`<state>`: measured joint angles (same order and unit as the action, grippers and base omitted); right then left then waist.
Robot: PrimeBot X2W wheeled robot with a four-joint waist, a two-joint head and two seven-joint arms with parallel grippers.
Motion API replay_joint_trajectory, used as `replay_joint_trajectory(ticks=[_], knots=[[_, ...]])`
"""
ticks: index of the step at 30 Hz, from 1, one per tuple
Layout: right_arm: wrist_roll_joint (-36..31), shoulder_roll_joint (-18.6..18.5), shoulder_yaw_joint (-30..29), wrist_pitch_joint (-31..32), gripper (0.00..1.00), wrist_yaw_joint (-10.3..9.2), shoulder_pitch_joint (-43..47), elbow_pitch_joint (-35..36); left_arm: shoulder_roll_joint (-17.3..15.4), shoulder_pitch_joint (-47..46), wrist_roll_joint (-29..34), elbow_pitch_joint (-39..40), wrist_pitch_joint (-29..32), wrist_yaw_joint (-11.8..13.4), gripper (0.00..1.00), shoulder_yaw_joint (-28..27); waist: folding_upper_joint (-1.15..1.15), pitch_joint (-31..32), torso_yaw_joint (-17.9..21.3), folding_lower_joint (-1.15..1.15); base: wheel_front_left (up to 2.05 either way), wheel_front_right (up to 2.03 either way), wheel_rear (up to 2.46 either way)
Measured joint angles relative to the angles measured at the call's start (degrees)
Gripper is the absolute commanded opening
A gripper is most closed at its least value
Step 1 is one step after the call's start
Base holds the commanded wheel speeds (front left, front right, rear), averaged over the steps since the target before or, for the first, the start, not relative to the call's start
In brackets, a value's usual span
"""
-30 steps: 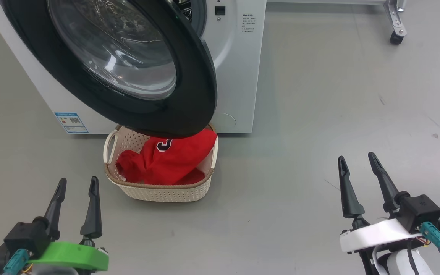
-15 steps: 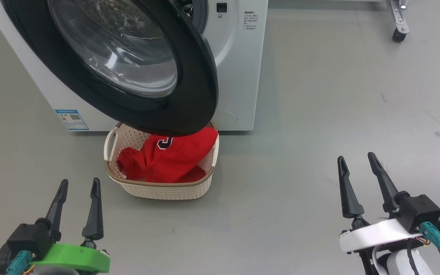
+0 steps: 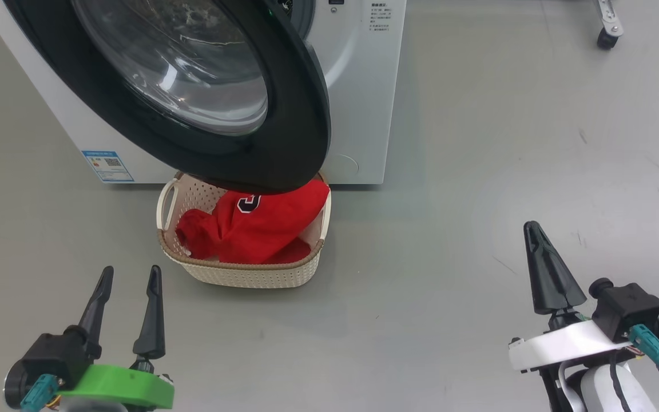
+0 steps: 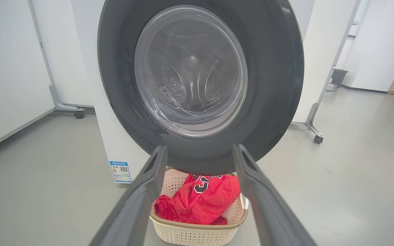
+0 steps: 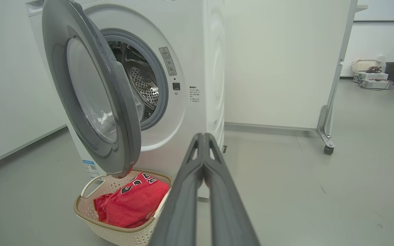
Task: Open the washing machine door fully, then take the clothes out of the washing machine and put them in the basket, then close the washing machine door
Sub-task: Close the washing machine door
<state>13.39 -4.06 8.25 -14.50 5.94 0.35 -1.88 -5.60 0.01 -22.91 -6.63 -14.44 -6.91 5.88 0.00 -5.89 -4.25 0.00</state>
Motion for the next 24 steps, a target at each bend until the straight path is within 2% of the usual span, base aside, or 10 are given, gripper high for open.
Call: replay_joint_trajectory(ticks=[11,20,24], knots=[[-1.9,-2.9,3.4,0.0,0.00,0.56,-5.6,0.8,0.9,-1.4,0.2,0.5,0.0,0.0,1.00,2.4,0.00,-3.4,-2.5,0.00,0.00,0.00,0.00],[-4.7,-6.6,10.0,2.2,0.00,1.05,-14.6,-0.1,1.6,-4.6,0.2,1.0,0.0,0.0,1.00,4.6,0.00,-7.2,-6.6,0.00,0.00,0.00,0.00],[-4.7,-6.9,11.6,3.5,0.00,1.05,-18.8,-1.0,2.1,-6.0,-0.1,1.3,0.0,0.0,1.00,5.6,0.00,-8.9,-8.8,0.00,0.00,0.00,0.00]])
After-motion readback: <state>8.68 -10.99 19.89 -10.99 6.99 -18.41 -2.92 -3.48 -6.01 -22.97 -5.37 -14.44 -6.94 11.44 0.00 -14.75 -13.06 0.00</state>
